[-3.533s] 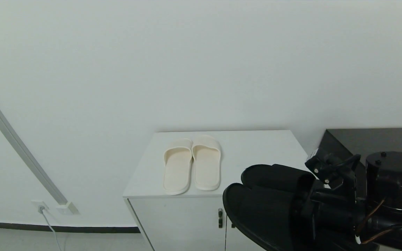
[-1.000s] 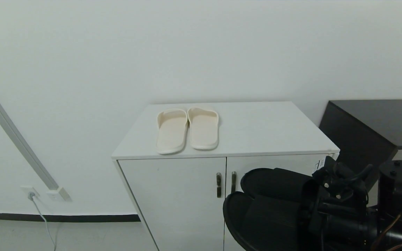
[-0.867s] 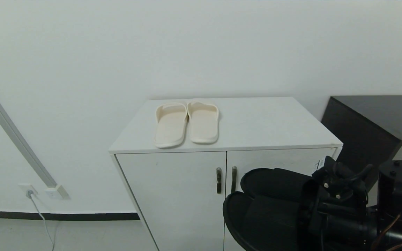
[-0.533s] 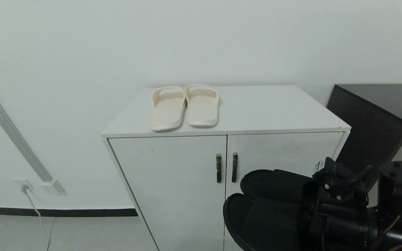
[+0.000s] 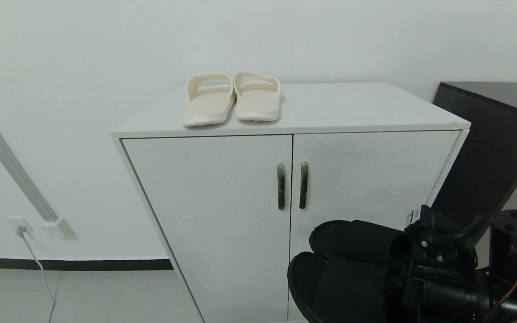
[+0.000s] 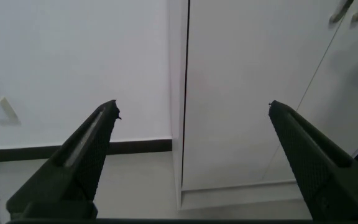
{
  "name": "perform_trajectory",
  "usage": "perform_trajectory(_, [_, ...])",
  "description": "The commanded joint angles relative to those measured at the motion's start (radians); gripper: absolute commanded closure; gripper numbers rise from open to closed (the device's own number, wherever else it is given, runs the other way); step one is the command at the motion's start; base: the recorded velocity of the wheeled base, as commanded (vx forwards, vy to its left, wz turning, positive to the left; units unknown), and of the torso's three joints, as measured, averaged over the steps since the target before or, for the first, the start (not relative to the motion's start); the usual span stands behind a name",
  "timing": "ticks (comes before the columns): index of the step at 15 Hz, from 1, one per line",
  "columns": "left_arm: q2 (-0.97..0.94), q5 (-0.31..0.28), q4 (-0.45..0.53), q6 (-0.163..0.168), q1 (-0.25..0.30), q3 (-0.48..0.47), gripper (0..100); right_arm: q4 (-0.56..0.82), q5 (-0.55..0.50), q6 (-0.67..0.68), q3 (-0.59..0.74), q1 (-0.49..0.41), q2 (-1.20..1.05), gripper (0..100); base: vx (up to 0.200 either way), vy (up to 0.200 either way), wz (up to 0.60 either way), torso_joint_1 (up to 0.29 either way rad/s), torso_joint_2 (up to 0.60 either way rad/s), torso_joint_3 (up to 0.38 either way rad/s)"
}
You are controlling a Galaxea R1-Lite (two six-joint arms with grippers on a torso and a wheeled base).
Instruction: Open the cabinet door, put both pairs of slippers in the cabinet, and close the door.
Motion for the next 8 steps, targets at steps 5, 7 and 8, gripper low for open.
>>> perform_trajectory(5, [0.001,0.000,0.000,0.001,0.000,0.000,0,0.000,0.004,-0.027,0.014,0.010,0.010,100,0.000,0.000,0.00,-0.077,0.45,0.368])
perform_trajectory(7, [0.001,0.000,0.000,0.000,0.000,0.000,0,0.000,0.004,-0.029,0.016,0.018,0.010,100,0.000,0.000,0.00,-0.032,0.43,0.400])
perform_trajectory(8, [0.001,0.000,0.000,0.000,0.000,0.000,0,0.000,0.002,-0.029,0.017,0.022,0.009,100,0.000,0.000,0.00,-0.002,0.35,0.339])
